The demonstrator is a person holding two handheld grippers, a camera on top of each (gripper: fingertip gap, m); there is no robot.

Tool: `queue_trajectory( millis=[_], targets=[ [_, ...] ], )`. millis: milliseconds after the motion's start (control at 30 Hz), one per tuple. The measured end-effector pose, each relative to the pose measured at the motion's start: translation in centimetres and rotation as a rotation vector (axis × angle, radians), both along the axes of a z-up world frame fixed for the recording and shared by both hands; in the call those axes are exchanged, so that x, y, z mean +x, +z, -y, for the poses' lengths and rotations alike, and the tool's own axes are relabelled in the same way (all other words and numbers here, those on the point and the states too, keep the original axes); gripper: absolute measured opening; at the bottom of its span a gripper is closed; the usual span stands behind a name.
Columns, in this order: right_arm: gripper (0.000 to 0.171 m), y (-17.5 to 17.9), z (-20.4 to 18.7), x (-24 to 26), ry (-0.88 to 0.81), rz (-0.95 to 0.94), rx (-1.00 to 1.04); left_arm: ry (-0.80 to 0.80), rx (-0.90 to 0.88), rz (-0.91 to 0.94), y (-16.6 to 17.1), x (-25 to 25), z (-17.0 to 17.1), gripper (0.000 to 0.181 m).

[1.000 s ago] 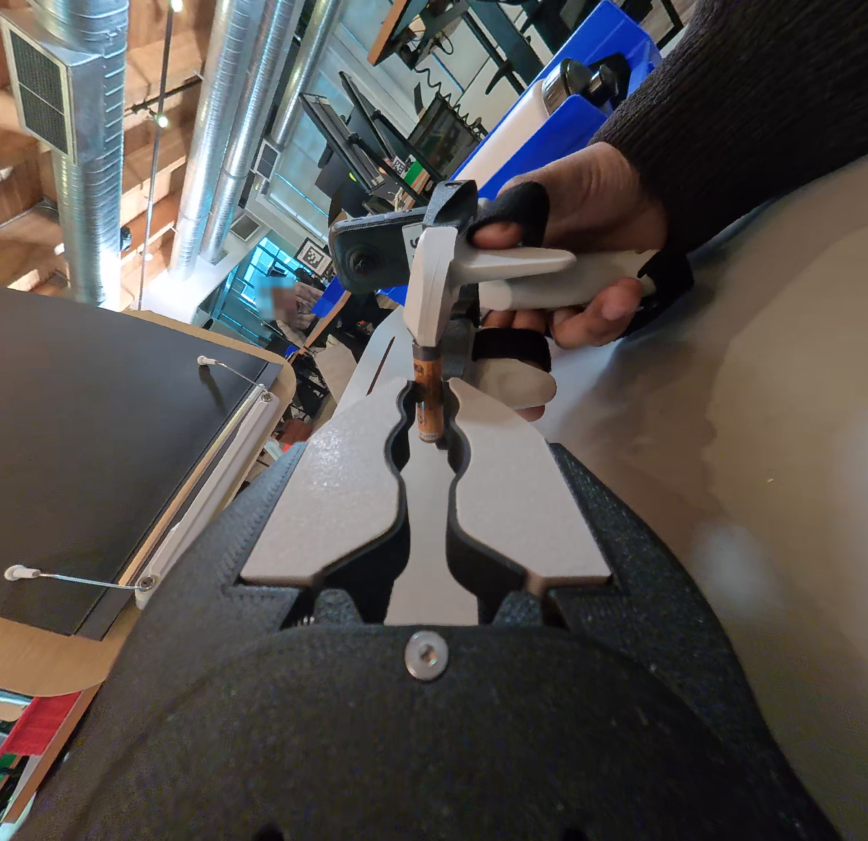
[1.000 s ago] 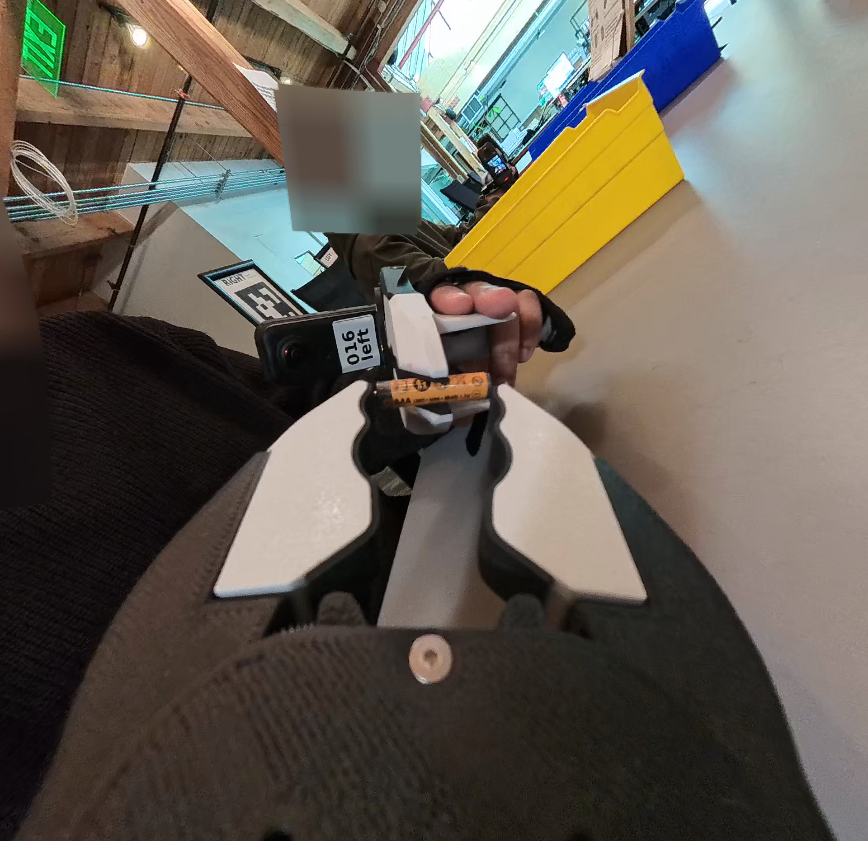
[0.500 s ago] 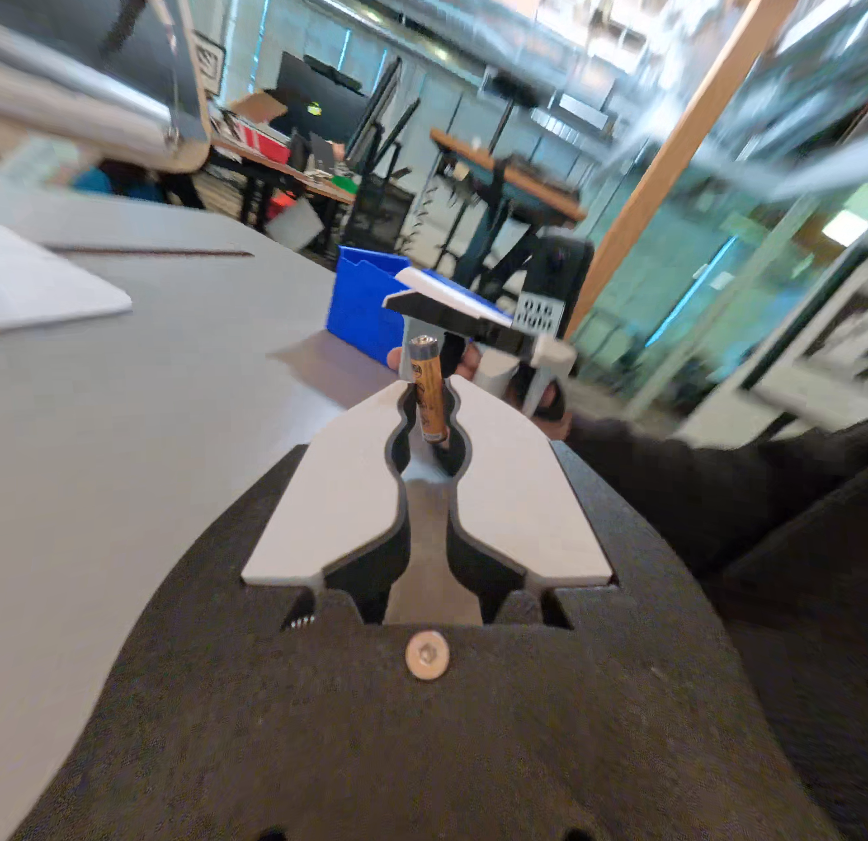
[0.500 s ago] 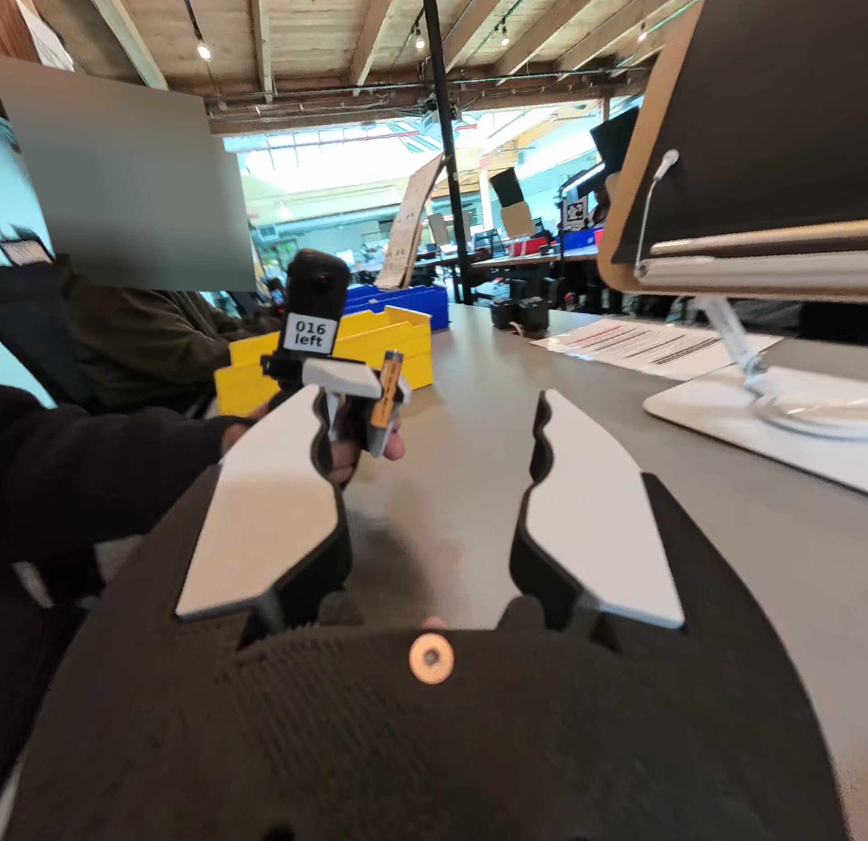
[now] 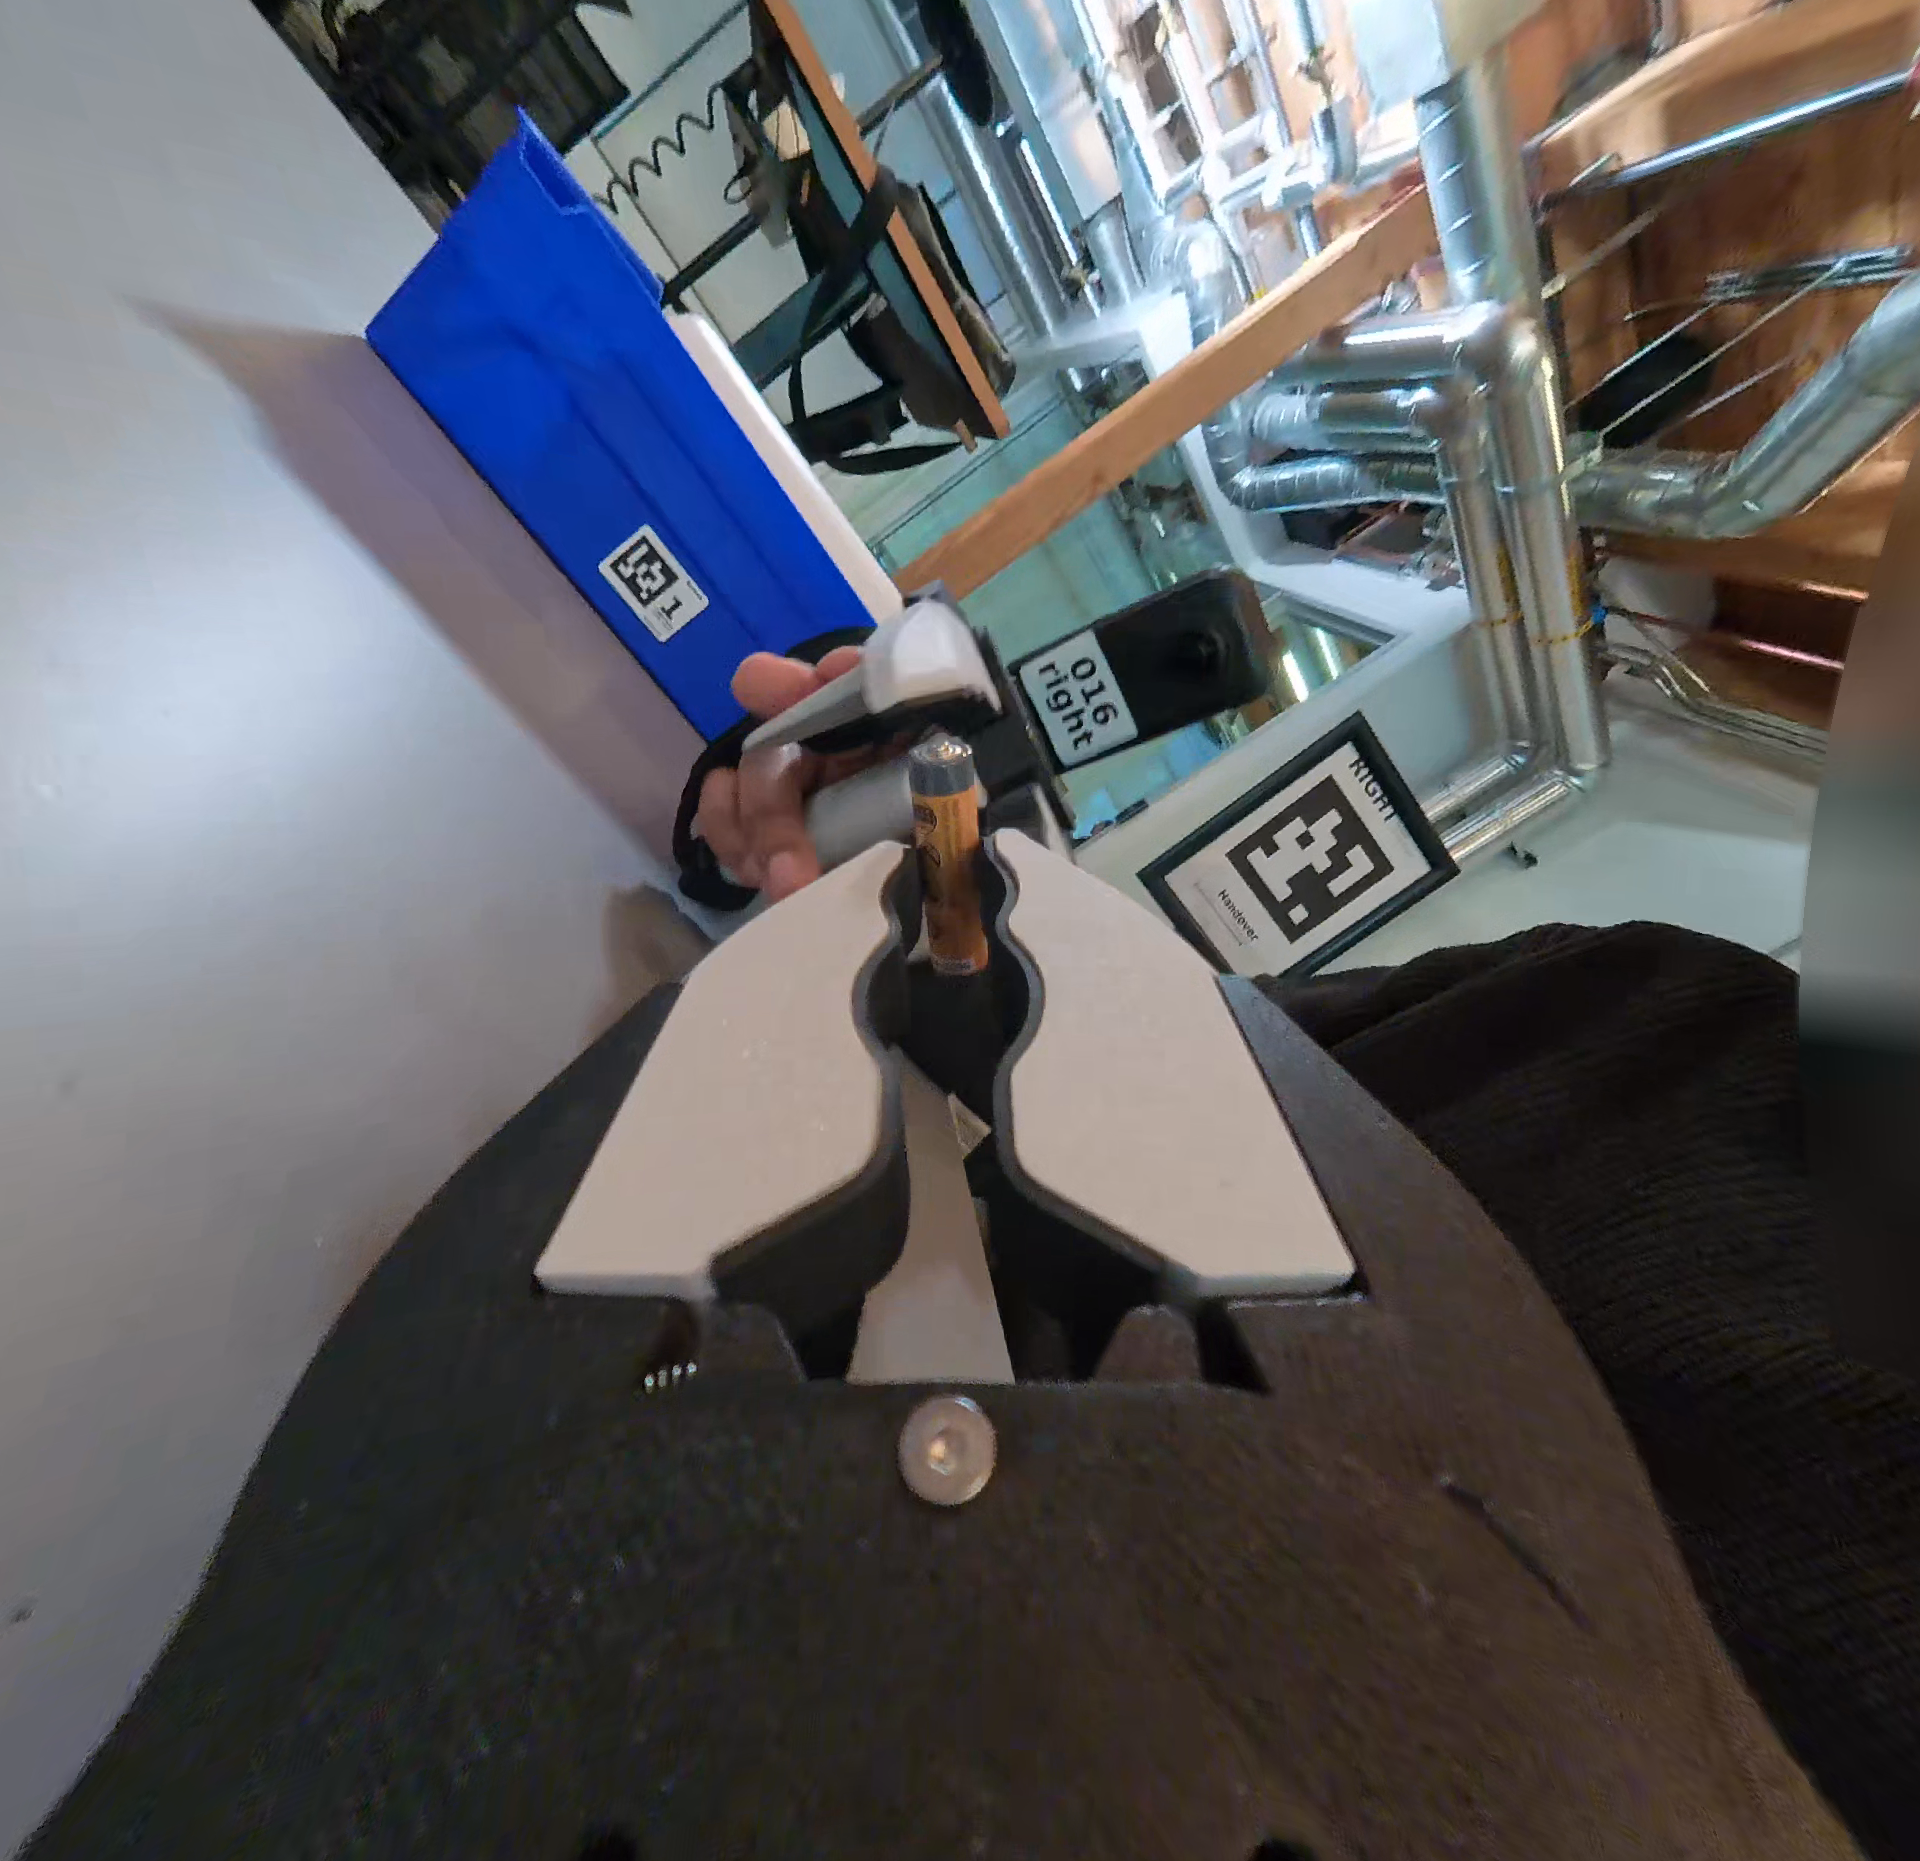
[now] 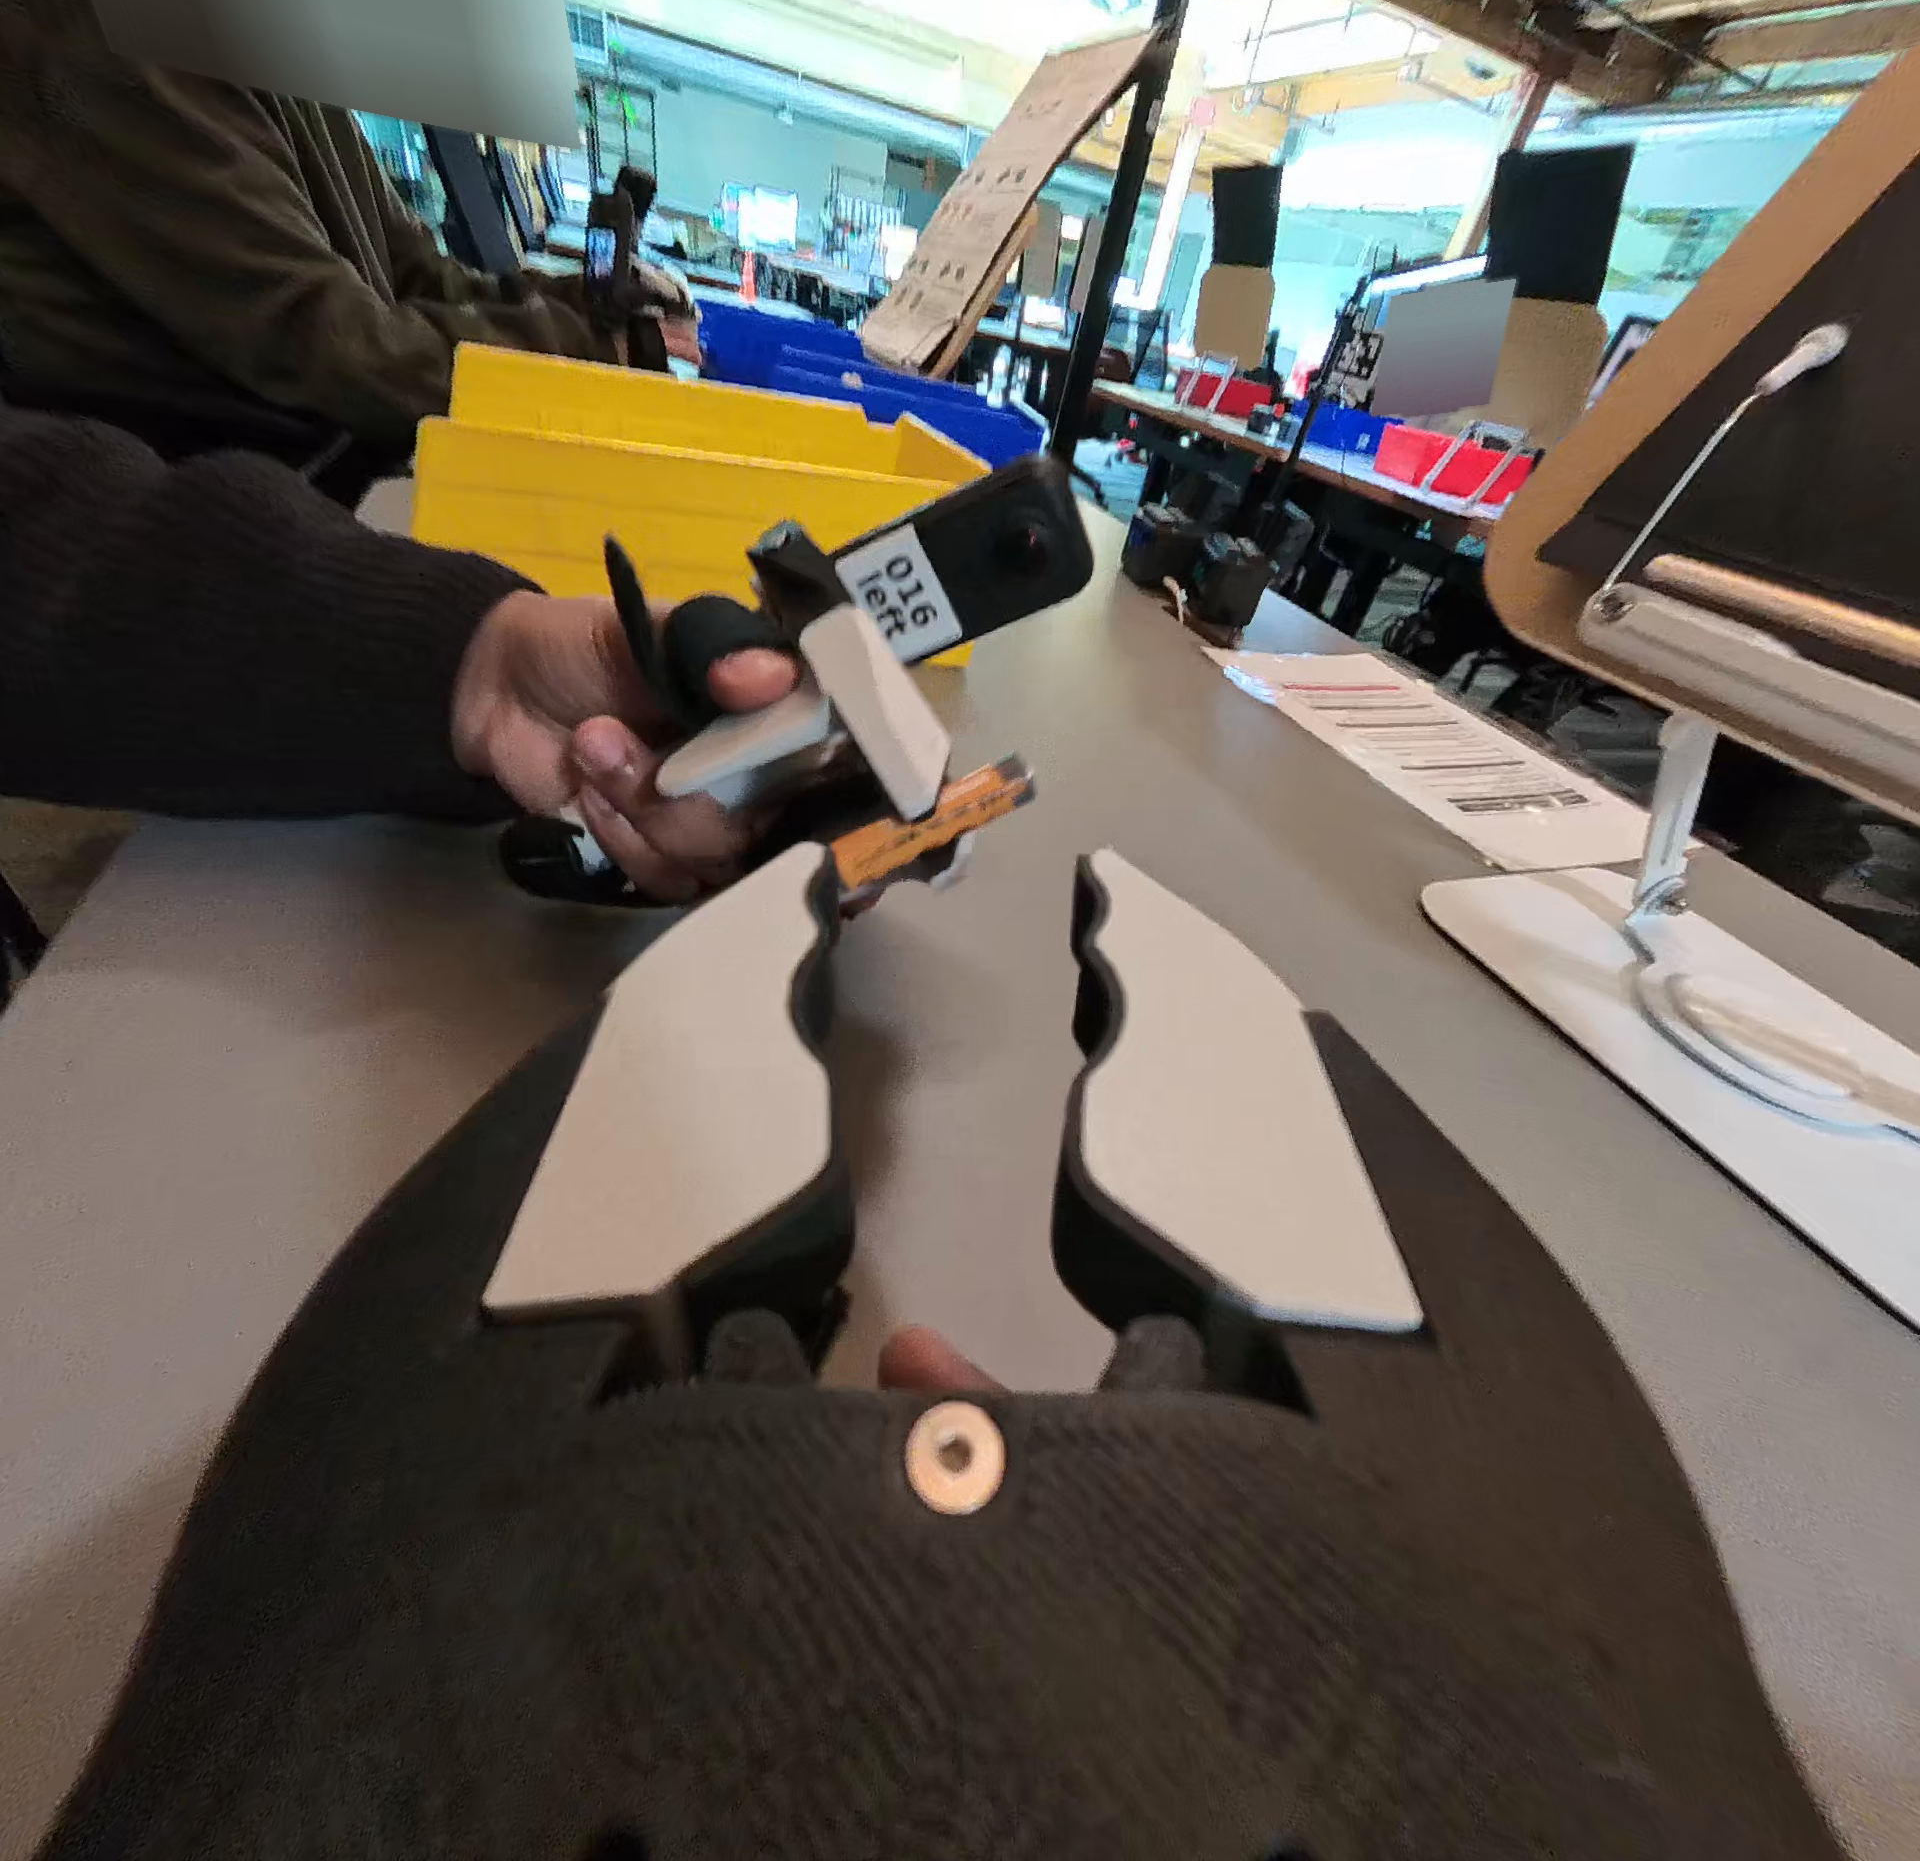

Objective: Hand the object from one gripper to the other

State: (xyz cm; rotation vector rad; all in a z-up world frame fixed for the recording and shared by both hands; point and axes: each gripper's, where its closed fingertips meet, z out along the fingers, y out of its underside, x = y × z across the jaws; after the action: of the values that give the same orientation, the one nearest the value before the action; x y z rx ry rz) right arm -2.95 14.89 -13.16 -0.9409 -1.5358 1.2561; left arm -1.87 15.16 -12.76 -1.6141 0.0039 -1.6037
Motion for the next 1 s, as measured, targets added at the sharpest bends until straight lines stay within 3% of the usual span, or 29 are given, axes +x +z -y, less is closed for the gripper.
queue_trajectory(
  millis=[167,300,367,700,1000],
  targets=[
    [0.037,1.6,-1.5,0.8,0.023,-0.013,-0.269,0.002,-0.011,0.058,0.1,-0.4,-0.2,0.011],
    [0.034,1.9,-1.9,0.9,0.128,0.091,-0.711,0.029,0.021,-0.058,-0.4,-0.3,-0.3,0.011],
    [0.032,2.1,-2.3,0.8,0.132,0.069,-0.809,0.028,0.057,-0.119,-0.4,0.1,-0.2,0.011],
    [0.028,0.6,-0.1,-0.4,0.180,0.180,-0.862,0.012,0.152,-0.299,-0.8,1.9,0.1,0.011],
    [0.011,0.2,0.5,-0.5,0.173,0.210,-0.788,0.015,0.147,-0.297,-1.1,2.0,0.0,0.011]
  ],
)
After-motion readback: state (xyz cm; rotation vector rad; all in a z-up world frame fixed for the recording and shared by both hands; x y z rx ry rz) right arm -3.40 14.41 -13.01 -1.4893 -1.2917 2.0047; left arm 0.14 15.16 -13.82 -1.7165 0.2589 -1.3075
